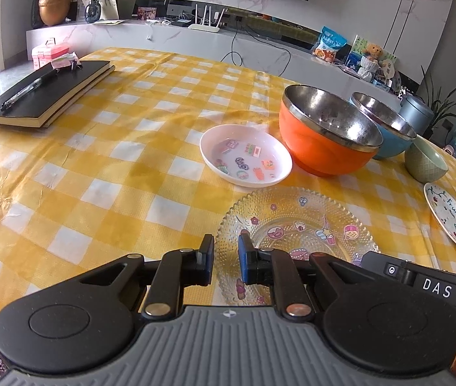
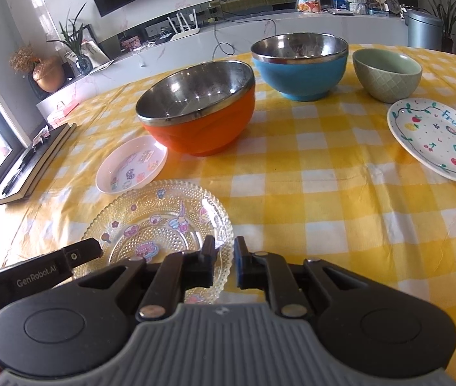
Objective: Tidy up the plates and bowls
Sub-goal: 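Move the left tool to the rim of the white 'Fruity' plate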
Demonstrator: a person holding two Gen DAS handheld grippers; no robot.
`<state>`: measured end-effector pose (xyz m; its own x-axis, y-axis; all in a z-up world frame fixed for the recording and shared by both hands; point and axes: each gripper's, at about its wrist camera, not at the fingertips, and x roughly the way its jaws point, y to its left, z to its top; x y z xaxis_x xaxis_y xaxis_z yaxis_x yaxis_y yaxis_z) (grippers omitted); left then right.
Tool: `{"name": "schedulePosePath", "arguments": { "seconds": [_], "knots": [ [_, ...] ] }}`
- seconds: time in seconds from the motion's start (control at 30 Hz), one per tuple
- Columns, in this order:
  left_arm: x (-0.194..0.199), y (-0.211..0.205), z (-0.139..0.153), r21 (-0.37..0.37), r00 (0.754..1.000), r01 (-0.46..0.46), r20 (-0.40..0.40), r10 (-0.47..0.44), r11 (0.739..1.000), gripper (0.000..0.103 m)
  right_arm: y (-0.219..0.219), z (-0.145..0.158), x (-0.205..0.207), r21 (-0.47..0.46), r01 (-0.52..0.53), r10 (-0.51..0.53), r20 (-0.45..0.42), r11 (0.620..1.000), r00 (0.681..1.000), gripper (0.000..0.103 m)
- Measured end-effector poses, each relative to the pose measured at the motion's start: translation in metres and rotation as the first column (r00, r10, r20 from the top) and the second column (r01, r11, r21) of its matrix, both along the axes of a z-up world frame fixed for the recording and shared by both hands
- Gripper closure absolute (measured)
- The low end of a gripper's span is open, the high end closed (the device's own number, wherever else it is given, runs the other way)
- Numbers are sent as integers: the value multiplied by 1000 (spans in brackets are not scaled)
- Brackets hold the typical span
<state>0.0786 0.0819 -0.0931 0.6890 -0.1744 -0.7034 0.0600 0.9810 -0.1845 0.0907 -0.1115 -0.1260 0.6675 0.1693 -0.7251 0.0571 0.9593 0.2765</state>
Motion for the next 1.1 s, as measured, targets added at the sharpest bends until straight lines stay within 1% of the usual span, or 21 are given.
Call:
{"name": "schedulePosePath", "arguments": {
  "seconds": [0.03, 0.07, 0.1, 0.17, 0.23, 0.27, 0.3, 0.33, 0.37, 0.4, 0.43, 0.47, 0.6, 0.7, 0.73, 0.77, 0.8, 0.83, 0.93, 1.1],
  "knots": [
    [-1, 0, 2, 3, 1000, -13, 12, 13, 1000, 82, 0, 0, -1, 3, -1, 1, 4, 1000, 1000, 88],
    [-3, 0, 4, 16, 1000, -22, 23, 21, 1000, 74, -1, 2, -2, 0, 2, -2, 11, 1000, 1000, 82],
    [-5, 0, 8, 31, 999, -24, 40, 23, 999, 66, -1, 3, -4, -11, 5, -5, 20, 1000, 1000, 73],
    [-8, 0, 16, 39, 997, -30, 67, 28, 999, 61, -3, 8, -8, -36, 13, -12, 43, 999, 999, 69],
    [-11, -2, 23, 35, 997, -25, 77, 22, 999, 59, -7, 13, -11, -50, 25, -22, 59, 998, 998, 66],
    [-13, -5, 27, 35, 997, -18, 80, 15, 999, 58, -11, 16, -13, -53, 30, -27, 67, 998, 997, 58],
    [-14, -9, 30, 36, 996, -6, 85, 3, 999, 56, -13, 18, -14, -58, 32, -28, 75, 998, 997, 53],
    [-16, -13, 32, 39, 996, 5, 89, -8, 999, 55, -15, 21, -17, -67, 31, -25, 83, 997, 996, 52],
    [-18, -18, 34, 46, 996, 17, 92, -21, 999, 52, -16, 23, -19, -84, 32, -24, 93, 996, 995, 46],
    [-20, -24, 36, 54, 995, 31, 96, -36, 998, 51, -17, 26, -22, -110, 42, -31, 100, 993, 994, 34],
    [-22, -29, 38, 62, 994, 43, 100, -49, 997, 50, -18, 29, -26, -143, 64, -48, 112, 988, 993, 29],
    [-24, -35, 39, 71, 993, 54, 102, -62, 996, 50, -19, 32, -29, -164, 80, -58, 132, 983, 990, 27],
    [-33, -57, 43, 100, 988, 100, 105, -110, 990, 50, -30, 39, -40, -210, 90, -51, 184, 973, 982, 27],
    [-36, -68, 45, 104, 985, 124, 104, -135, 987, 50, -42, 39, -51, -213, 115, -62, 243, 970, 968, 27],
    [-38, -72, 45, 104, 984, 133, 104, -144, 986, 50, -46, 39, -55, -212, 124, -66, 261, 969, 963, 26],
    [-39, -76, 45, 106, 983, 139, 103, -150, 985, 50, -51, 38, -57, -209, 126, -66, 274, 970, 960, 20],
    [-40, -81, 45, 109, 982, 144, 103, -156, 984, 50, -56, 39, -59, -207, 125, -64, 280, 970, 958, 15],
    [-40, -85, 45, 112, 981, 149, 104, -161, 982, 50, -60, 39, -59, -204, 122, -61, 282, 971, 958, 14],
    [-39, -99, 45, 109, 978, 169, 104, -180, 980, 50, -72, 42, -60, -202, 117, -61, 264, 972, 963, 14],
    [-35, -130, 45, 110, 969, 209, 107, -221, 972, 49, -98, 41, -55, -168, 146, -101, 249, 975, 963, 13]
  ]
}}
